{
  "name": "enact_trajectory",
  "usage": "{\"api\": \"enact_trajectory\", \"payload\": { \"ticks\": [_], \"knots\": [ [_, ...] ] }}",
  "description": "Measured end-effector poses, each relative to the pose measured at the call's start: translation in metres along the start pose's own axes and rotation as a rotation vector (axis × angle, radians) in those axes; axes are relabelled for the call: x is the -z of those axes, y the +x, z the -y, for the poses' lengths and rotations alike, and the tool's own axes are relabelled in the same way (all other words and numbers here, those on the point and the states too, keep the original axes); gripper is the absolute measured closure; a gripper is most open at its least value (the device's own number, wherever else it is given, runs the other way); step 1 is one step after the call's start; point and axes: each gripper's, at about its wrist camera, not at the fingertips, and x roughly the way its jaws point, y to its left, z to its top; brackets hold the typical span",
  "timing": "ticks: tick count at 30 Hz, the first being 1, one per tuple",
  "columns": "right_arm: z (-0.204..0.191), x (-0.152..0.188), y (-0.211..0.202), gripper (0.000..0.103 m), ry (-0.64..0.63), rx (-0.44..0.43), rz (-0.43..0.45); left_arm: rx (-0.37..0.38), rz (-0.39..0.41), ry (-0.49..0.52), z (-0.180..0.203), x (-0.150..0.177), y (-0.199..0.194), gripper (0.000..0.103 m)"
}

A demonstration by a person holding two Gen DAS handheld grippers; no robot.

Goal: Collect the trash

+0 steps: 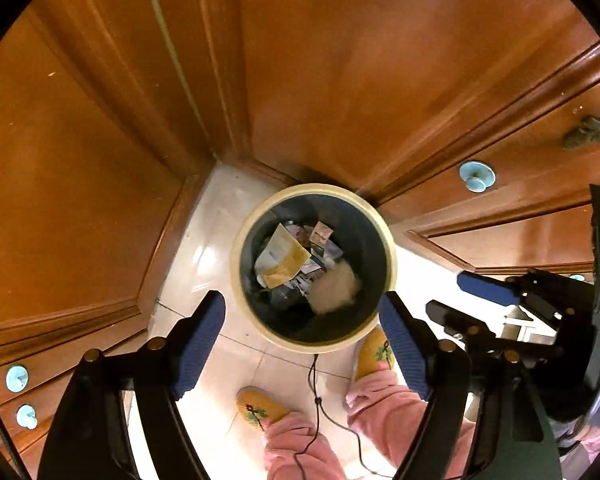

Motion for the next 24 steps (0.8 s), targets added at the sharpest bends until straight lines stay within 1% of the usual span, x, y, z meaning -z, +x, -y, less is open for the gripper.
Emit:
{"api": "enact_trajectory", "payload": {
  "ticks": [6, 13, 16, 18, 21, 24],
  "knots": [
    [0.006, 0.010, -0.019, 0.064, 0.062, 0.009, 0.001, -0.027, -0.026, 0.033, 0.007, 0.007, -0.020, 0.020],
    [0.002, 0.024, -0.063, 0.063, 0.141, -0.009, 0.050, -0.061, -0.070, 0.080, 0.028, 0.014, -0.058, 0.019],
    [-0.006, 0.028, -0.094, 0.063, 0.178, -0.029, 0.082, -0.065, -0.068, 0.096, 0.036, 0.016, -0.086, 0.019],
    [-0.012, 0.031, -0.119, 0.063, 0.196, -0.040, 0.116, -0.079, -0.049, 0.108, 0.043, 0.016, -0.111, 0.019],
    [-0.022, 0.036, -0.159, 0.058, 0.214, -0.047, 0.173, -0.112, -0.026, 0.117, 0.052, 0.016, -0.147, 0.019],
    [-0.030, 0.041, -0.201, 0.054, 0.238, -0.041, 0.226, -0.140, -0.021, 0.117, 0.058, 0.015, -0.180, 0.019]
  ]
}}
